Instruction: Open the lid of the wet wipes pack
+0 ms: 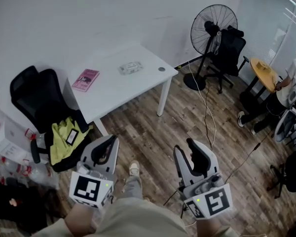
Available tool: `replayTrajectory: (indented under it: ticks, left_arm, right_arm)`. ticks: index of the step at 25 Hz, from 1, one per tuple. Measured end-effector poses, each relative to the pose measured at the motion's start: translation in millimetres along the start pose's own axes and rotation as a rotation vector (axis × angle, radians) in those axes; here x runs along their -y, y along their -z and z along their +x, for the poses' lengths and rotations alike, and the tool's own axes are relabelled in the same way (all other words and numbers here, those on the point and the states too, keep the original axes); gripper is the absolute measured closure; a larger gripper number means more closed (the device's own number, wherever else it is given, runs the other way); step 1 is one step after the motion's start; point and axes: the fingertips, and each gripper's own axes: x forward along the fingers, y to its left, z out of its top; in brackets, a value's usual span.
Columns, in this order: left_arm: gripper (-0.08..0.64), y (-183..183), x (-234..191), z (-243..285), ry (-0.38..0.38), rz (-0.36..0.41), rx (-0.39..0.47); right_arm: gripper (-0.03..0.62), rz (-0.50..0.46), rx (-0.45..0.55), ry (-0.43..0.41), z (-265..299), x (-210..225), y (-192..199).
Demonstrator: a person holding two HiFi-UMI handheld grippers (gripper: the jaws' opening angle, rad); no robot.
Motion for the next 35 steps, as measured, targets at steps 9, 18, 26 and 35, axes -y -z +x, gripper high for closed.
replayTrajectory:
  ticks: [9,18,26,35]
  left_arm:
    - [0.537,9,-67,89,-0.006,-0.007,-0.018]
    - [0.537,4,-154,192,0.011,-0.011,-0.036]
    - [0.537,6,-215,251,-0.003,0.005,-0.036]
    - [0.537,21,-243,303,-0.019,0.008,-0.067]
  right_arm:
    - [0.445,-0.027,-0.044,-0.025,105,43,20]
    - [0.449,-0.05,-0.061,0.004,229,91,27]
    - [0.449,-0.05,-0.107,-0.011,308,113,44]
    - [0.459,-0.081,-0.137,-0.02,361,154,63]
